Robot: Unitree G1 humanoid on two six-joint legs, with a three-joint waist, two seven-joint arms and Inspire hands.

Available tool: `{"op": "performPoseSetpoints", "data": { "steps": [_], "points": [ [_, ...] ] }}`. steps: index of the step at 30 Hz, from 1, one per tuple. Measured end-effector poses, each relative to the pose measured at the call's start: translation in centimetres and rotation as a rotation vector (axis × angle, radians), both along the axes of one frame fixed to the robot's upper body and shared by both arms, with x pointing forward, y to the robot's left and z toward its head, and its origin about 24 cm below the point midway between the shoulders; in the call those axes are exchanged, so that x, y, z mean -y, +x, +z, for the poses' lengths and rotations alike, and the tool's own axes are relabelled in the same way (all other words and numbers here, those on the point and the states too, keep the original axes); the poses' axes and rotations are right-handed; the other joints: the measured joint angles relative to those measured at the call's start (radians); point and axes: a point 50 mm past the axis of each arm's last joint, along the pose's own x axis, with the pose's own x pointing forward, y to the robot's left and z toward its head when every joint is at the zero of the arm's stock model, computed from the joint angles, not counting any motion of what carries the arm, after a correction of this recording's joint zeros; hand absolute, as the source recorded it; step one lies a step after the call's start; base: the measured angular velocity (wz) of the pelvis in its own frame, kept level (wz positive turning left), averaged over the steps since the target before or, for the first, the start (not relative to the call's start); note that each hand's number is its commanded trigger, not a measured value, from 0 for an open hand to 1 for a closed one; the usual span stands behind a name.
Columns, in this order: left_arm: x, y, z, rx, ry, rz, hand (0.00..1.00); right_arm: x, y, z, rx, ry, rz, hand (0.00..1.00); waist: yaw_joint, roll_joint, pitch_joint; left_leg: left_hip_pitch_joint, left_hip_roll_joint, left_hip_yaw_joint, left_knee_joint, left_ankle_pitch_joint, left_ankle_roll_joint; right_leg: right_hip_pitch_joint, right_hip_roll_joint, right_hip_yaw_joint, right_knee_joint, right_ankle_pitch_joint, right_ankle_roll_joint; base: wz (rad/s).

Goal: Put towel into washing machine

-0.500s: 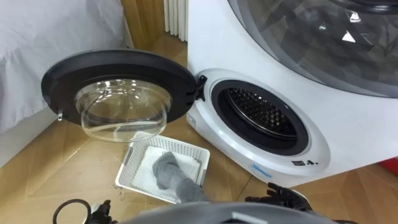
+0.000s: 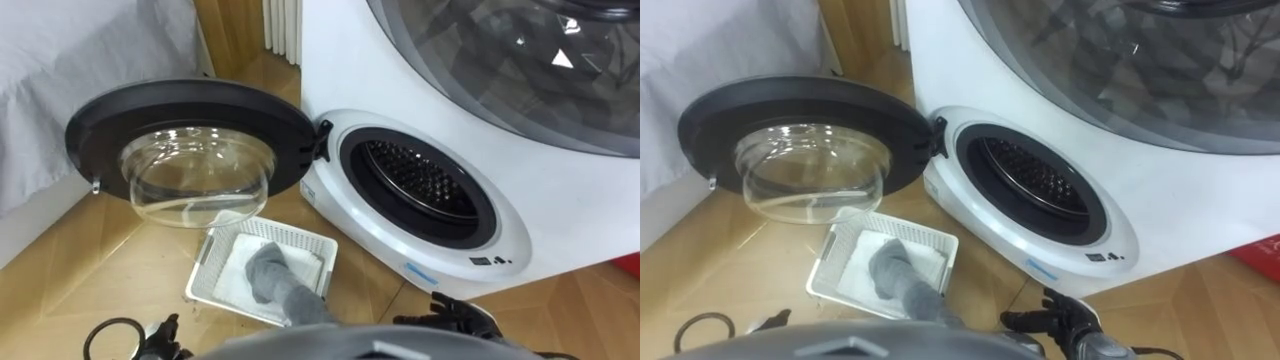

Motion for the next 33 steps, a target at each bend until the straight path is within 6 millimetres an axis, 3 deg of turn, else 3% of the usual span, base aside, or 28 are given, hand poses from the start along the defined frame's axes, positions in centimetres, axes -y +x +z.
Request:
{"op": "performPoseSetpoints", "data": {
  "steps": [5,7,11,13,15,18,22,23,27,28,30,33],
  "points": [
    [0.1,1.3,0.1,0.032,0.012,-0.03,0.0,-0.2,0.4,0.0,0.007,0.01,0.025,0.0,-0.007,0.001,0.0003,-0.029,-0.001,-0.016,0.007,0.0,0.001,-0.019,-0.01,-0.019,0.004,0.001,-0.001,0.11],
    [0.2,2.6,0.3,0.064,0.018,-0.045,0.0,-0.2,0.9,0.1,0.016,0.008,0.045,0.0,-0.007,0.001,0.0002,-0.054,-0.001,-0.015,0.016,0.002,0.003,-0.049,-0.012,-0.018,0.023,0.001,-0.001,0.04],
    [0.8,7.1,1.2,0.203,0.021,-0.115,0.0,-0.6,3.6,0.5,0.054,-0.002,0.158,0.0,-0.012,0.008,0.0074,-0.153,-0.003,-0.019,0.057,0.006,0.01,-0.168,-0.022,-0.011,0.092,0.001,-0.001,-0.07],
    [1.6,9.3,1.7,0.267,0.003,-0.158,0.0,-0.9,5.0,0.7,0.072,-0.008,0.206,0.0,-0.014,0.01,0.0149,-0.195,-0.005,-0.018,0.08,0.01,0.017,-0.224,-0.029,0.001,0.14,0.001,-0.001,-0.1],
    [2.5,12.0,2.4,0.33,-0.015,-0.214,0.0,-1.6,7.2,1.2,0.107,-0.021,0.285,0.0,-0.015,0.006,0.0299,-0.252,-0.007,-0.013,0.105,0.011,0.018,-0.305,-0.032,0.014,0.197,0.001,-0.001,-0.2],
    [3.8,14.5,3.2,0.389,-0.022,-0.275,0.0,-2.4,10.0,2.1,0.166,-0.027,0.337,0.0,-0.019,-0.005,0.0402,-0.351,-0.015,-0.013,0.156,0.011,0.02,-0.408,-0.039,0.038,0.236,0.002,-0.003,-0.23],
    [5.1,16.8,4.0,0.428,-0.035,-0.34,0.0,-3.3,11.8,2.8,0.211,-0.037,0.394,0.0,-0.022,-0.009,0.0531,-0.486,-0.015,-0.026,0.259,0.009,0.022,-0.514,-0.046,0.042,0.276,0.005,-0.008,-0.04],
    [5.3,17.7,4.4,0.443,-0.027,-0.367,0.0,-3.5,12.6,3.1,0.229,-0.049,0.413,0.0,-0.023,-0.009,0.0616,-0.533,-0.014,-0.026,0.287,0.008,0.023,-0.56,-0.049,0.042,0.302,0.006,-0.009,0.0],
    [6.1,20.4,6.0,0.504,0.028,-0.494,0.0,-4.0,15.4,4.5,0.304,-0.08,0.44,0.0,-0.024,-0.015,0.0836,-0.711,-0.014,-0.022,0.385,-0.008,0.049,-0.752,-0.058,0.057,0.414,0.004,-0.013,-0.02],
    [6.2,20.7,6.3,0.512,0.035,-0.513,0.0,-4.0,15.8,4.7,0.315,-0.083,0.442,0.0,-0.024,-0.016,0.0851,-0.738,-0.014,-0.022,0.402,-0.011,0.053,-0.78,-0.06,0.058,0.432,0.004,-0.013,0.0],
    [6.6,22.2,7.3,0.542,0.063,-0.584,0.0,-4.6,17.3,5.6,0.357,-0.101,0.48,0.0,-0.027,-0.018,0.0967,-0.837,-0.005,-0.023,0.482,-0.027,0.059,-0.872,-0.06,0.061,0.491,0.001,-0.018,-0.03],
    [6.8,24.2,8.9,0.598,0.132,-0.666,0.0,-5.5,19.5,7.1,0.439,-0.121,0.532,0.0,-0.032,-0.019,0.107,-0.969,0.007,-0.03,0.581,-0.061,0.066,-0.997,-0.058,0.062,0.564,-0.005,-0.024,-0.12]
  ]
}}
